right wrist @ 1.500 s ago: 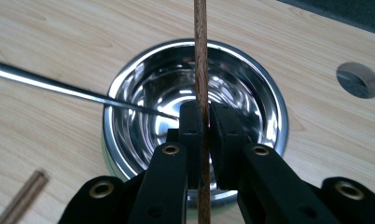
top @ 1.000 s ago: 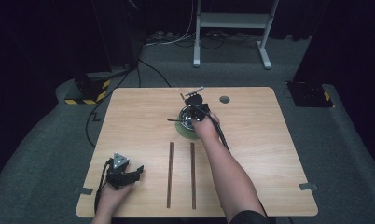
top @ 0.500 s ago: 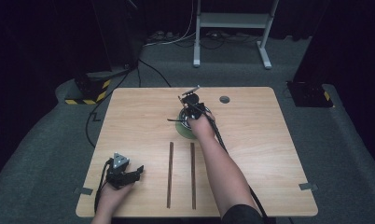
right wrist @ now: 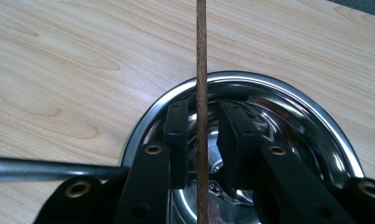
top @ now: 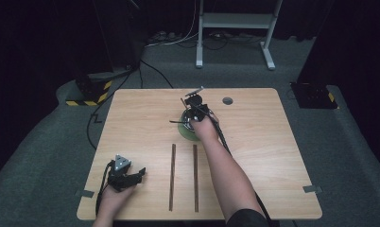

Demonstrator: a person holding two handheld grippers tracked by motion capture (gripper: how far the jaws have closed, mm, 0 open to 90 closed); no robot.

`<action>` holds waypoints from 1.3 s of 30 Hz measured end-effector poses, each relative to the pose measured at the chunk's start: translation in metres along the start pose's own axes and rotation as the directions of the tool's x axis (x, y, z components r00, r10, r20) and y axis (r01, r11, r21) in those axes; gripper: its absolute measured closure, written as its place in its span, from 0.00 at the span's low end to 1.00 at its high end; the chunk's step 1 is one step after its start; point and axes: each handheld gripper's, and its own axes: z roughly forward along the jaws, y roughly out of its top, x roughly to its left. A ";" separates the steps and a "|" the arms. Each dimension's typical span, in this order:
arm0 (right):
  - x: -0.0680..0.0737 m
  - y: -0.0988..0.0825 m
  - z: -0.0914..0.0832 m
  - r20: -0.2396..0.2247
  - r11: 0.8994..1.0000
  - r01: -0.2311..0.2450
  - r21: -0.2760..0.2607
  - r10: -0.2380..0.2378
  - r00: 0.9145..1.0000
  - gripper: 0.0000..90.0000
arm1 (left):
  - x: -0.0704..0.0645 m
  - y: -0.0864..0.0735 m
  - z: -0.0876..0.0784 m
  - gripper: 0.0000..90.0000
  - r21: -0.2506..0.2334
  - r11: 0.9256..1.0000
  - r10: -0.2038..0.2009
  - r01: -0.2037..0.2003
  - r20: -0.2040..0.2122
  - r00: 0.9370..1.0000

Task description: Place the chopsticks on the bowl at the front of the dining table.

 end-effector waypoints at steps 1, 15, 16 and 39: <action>0.000 -0.005 -0.006 0.000 1.000 0.001 -0.015 -0.001 1.000 0.77 | 0.000 0.000 0.000 0.33 -0.002 1.000 -0.004 0.004 0.002 1.000; -0.006 -0.064 -0.063 0.006 0.993 0.012 -0.119 -0.011 1.000 0.69 | -0.001 0.000 0.000 0.33 0.001 1.000 -0.001 0.001 -0.002 1.000; -0.007 -0.072 -0.070 0.004 0.992 0.007 -0.127 -0.007 1.000 0.69 | -0.001 0.000 0.000 0.33 0.001 1.000 0.000 0.000 -0.003 1.000; -0.020 -0.194 -0.098 0.002 0.995 0.019 -0.100 -0.019 1.000 0.59 | -0.001 0.000 0.000 0.33 0.002 1.000 0.007 -0.007 -0.007 1.000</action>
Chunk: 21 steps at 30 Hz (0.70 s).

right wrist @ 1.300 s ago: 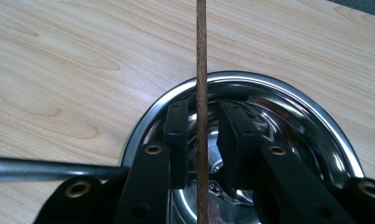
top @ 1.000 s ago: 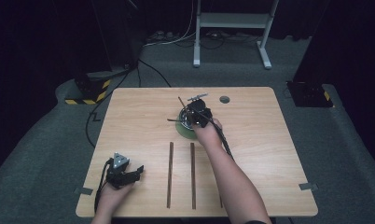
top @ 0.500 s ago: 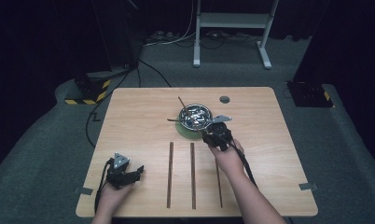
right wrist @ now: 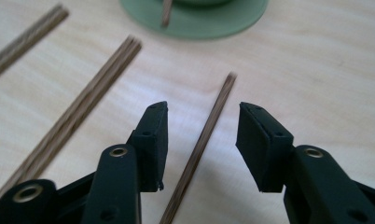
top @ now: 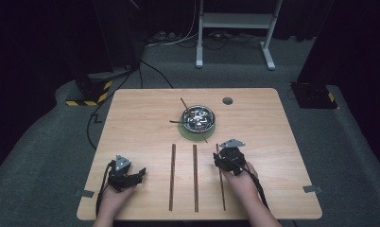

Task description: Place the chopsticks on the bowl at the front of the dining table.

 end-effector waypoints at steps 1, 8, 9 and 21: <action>0.002 -0.005 0.000 -0.003 1.000 0.004 0.006 -0.004 1.000 0.58 | 0.000 0.000 0.000 0.33 0.000 1.000 0.000 0.000 0.000 1.000; 0.010 -0.020 0.003 -0.021 0.999 0.016 0.052 -0.015 1.000 0.60 | 0.000 0.000 0.000 0.33 -0.001 1.000 0.002 -0.002 -0.002 1.000; 0.010 -0.022 0.004 -0.011 0.998 0.015 0.054 -0.015 1.000 0.60 | 0.000 0.000 0.000 0.33 0.000 1.000 0.002 -0.002 -0.002 1.000; 0.006 -0.027 0.007 -0.010 0.997 -0.023 0.069 0.023 1.000 0.56 | 0.000 0.000 0.000 0.33 0.000 1.000 0.001 -0.001 -0.001 1.000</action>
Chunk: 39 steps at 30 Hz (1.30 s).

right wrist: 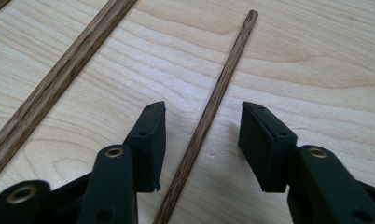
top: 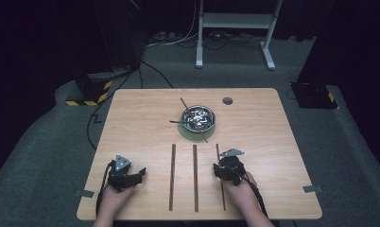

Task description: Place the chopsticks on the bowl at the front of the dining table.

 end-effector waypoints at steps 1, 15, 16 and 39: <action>0.001 0.000 0.000 0.003 1.000 -0.002 -0.002 0.002 1.000 0.56 | 0.000 0.000 0.000 0.33 -0.002 1.000 0.000 0.000 0.000 1.000; 0.005 0.002 0.001 -0.036 0.999 0.039 0.031 -0.038 0.999 0.36 | 0.000 0.000 0.000 0.33 -0.001 1.000 -0.001 0.001 0.003 1.000; 0.005 0.003 0.001 -0.043 0.998 0.042 0.037 -0.041 0.998 0.35 | 0.000 0.000 0.000 0.33 -0.001 1.000 -0.001 0.001 0.002 1.000; -0.011 0.006 -0.004 -0.031 0.996 0.060 0.067 -0.058 0.998 0.79 | -0.001 0.000 0.000 0.33 0.006 1.000 0.005 -0.005 -0.004 1.000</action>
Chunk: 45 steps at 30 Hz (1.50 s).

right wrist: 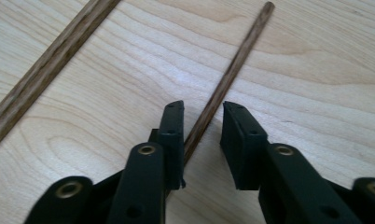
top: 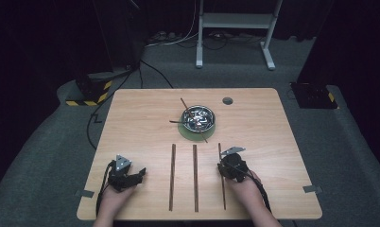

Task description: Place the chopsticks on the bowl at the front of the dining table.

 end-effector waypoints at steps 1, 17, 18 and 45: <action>0.000 0.000 0.000 0.000 1.000 0.000 0.000 0.000 1.000 0.79 | 0.000 0.000 0.000 0.33 0.000 1.000 0.000 0.000 0.000 1.000; -0.025 0.006 0.004 0.045 0.999 -0.047 0.008 0.047 0.998 0.91 | 0.001 0.000 0.000 0.33 -0.006 1.000 -0.004 0.004 0.005 1.000; -0.027 0.007 0.004 0.039 0.998 -0.057 0.011 0.056 0.998 0.88 | 0.001 0.000 0.000 0.33 -0.006 1.000 -0.005 0.005 0.006 1.000; -0.034 0.017 0.005 -0.037 0.995 -0.053 0.082 0.057 0.998 0.93 | 0.001 0.000 0.000 0.33 -0.006 1.000 -0.007 0.007 0.009 1.000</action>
